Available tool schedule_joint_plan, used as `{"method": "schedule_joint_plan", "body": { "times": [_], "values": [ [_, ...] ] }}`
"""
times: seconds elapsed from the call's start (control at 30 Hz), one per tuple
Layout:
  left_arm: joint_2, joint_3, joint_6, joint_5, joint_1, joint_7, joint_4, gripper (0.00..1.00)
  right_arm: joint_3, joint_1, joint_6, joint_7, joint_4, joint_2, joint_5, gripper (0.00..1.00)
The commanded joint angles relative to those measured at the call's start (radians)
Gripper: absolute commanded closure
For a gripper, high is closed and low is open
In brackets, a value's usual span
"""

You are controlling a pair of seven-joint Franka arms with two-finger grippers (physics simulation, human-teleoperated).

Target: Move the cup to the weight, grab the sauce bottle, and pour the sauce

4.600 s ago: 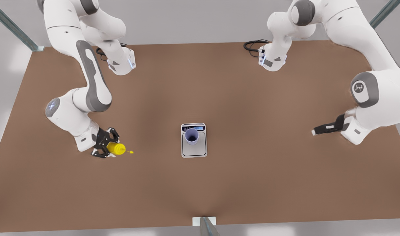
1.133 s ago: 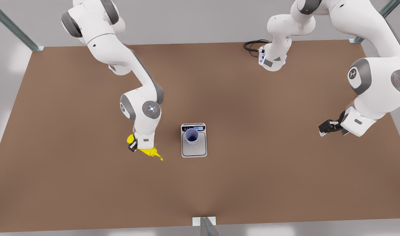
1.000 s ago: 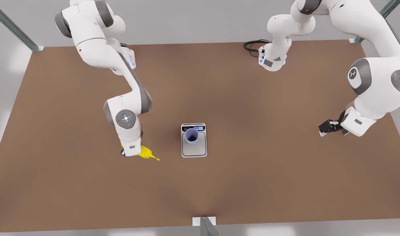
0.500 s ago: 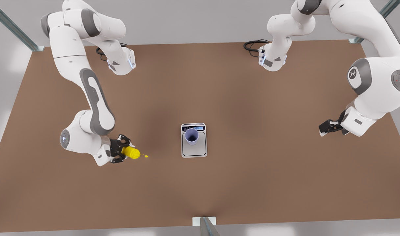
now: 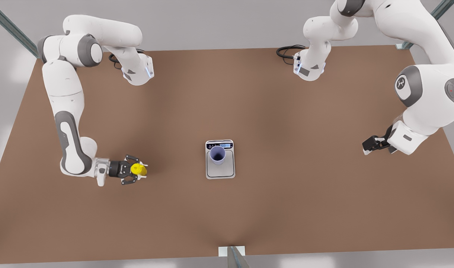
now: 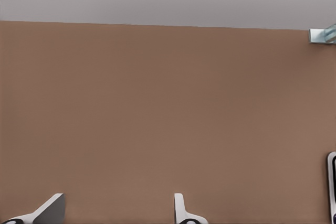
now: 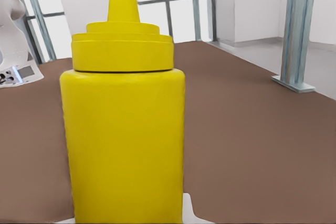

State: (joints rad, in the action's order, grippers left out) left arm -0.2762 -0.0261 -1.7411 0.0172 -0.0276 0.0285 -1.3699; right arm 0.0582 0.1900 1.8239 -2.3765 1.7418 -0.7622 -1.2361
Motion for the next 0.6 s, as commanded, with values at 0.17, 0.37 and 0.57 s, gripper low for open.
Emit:
{"method": "schedule_joint_plan", "body": {
  "times": [0.17,0.37,0.57],
  "values": [
    [-0.003,0.0,0.0,0.003,0.0,0.001,0.0,0.0,0.002,0.002,-0.017,-0.043,-0.001,-0.049,-0.071,0.39],
    [-0.012,0.0,-0.002,0.003,0.0,0.001,0.002,0.0,0.002,0.002,-0.015,-0.052,-0.019,-0.077,-0.074,0.39],
    [-0.012,0.0,-0.002,0.004,0.0,0.001,0.002,0.0,0.002,0.0,-0.017,-0.053,-0.025,-0.083,-0.083,0.37]
  ]
}}
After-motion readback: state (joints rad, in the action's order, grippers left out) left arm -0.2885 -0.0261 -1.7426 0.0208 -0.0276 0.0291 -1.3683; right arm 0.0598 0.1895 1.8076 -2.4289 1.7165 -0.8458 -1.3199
